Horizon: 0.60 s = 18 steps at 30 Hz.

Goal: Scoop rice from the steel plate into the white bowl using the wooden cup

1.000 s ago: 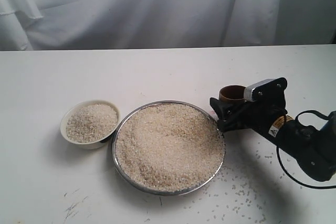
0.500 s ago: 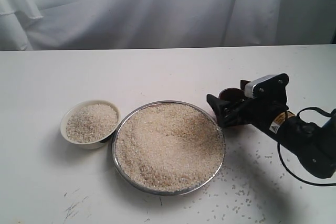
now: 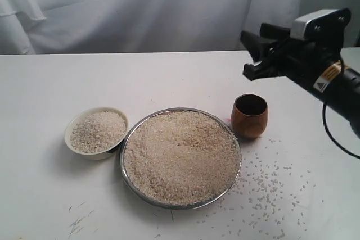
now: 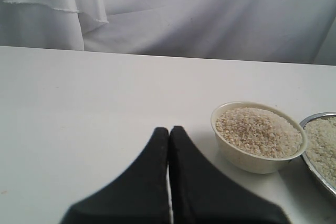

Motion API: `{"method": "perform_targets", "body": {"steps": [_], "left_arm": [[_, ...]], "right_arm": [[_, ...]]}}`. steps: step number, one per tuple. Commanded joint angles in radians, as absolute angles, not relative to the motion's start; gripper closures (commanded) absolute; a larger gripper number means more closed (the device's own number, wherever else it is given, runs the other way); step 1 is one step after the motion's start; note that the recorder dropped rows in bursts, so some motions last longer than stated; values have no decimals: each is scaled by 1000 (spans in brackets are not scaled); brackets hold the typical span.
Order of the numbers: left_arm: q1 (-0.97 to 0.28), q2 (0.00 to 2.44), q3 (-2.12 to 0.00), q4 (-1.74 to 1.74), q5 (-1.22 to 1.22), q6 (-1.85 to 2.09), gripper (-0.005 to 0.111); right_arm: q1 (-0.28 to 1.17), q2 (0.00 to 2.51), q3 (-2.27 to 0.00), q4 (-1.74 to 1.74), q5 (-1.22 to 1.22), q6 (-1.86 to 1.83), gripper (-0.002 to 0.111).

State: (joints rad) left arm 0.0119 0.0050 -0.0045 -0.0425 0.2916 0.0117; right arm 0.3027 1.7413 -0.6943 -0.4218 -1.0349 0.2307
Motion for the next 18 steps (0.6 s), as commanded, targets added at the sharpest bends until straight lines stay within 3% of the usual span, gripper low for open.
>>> {"method": "perform_targets", "body": {"steps": [1,3,6,18], "left_arm": [[10,0,0,-43,285,9,107],[10,0,0,-43,285,9,107],[10,0,0,-43,285,9,107],[10,0,0,-43,285,9,107]], "right_arm": [[297,1591,-695,-440,-912,449,96],[297,1522,-695,-446,-842,577,108],[297,1416,-695,-492,-740,686,108],[297,1109,-695,-456,-214,502,108]]}}
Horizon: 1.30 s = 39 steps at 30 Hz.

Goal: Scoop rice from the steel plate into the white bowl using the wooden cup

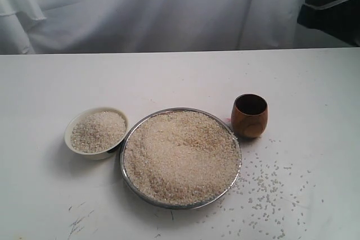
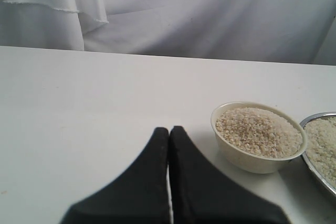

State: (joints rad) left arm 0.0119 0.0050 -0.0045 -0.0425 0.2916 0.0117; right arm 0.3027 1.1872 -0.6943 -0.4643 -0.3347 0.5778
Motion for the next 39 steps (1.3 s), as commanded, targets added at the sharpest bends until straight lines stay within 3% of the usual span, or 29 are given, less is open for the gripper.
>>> {"method": "perform_targets", "body": {"steps": [1,11,20,30,35,39], "left_arm": [[10,0,0,-43,285,9,107],[10,0,0,-43,285,9,107],[10,0,0,-43,285,9,107],[10,0,0,-43,285,9,107],[10,0,0,-43,285,9,107],[10,0,0,-43,285,9,107]], "right_arm": [[297,1091,-695,-456,-192,487,108],[284,925,-671,-471,110,437,108],[122,464,-352,-436,108,417,108],[113,26,-120,-418,216,417,108],[113,0,-119,-407,311,409,108],[112,0,-119,-206,326,163,108]]}}
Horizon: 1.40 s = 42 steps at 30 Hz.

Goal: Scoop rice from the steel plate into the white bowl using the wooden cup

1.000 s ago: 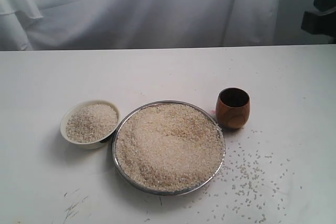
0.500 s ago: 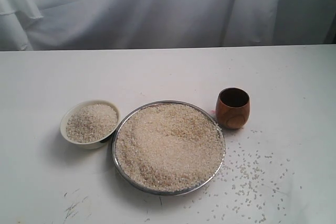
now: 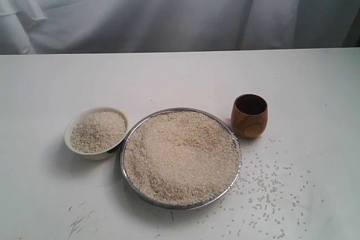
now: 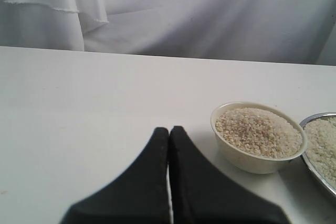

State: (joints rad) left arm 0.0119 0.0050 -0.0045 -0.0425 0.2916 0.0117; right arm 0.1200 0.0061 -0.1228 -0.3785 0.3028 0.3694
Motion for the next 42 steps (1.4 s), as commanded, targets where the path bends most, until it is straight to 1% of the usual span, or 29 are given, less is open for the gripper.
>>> {"method": "perform_targets", "body": {"steps": [1,4,14,42], "left_arm": [[10,0,0,-43,285,9,107],[10,0,0,-43,285,9,107],[10,0,0,-43,285,9,107],[10,0,0,-43,285,9,107]], "right_arm": [[108,0,-119,-143,329,95,108],[90,0,-119,-63,343,23,108],[29,0,-11,-29,346,0,108],[29,0,0,-10,341,0,108]]}}
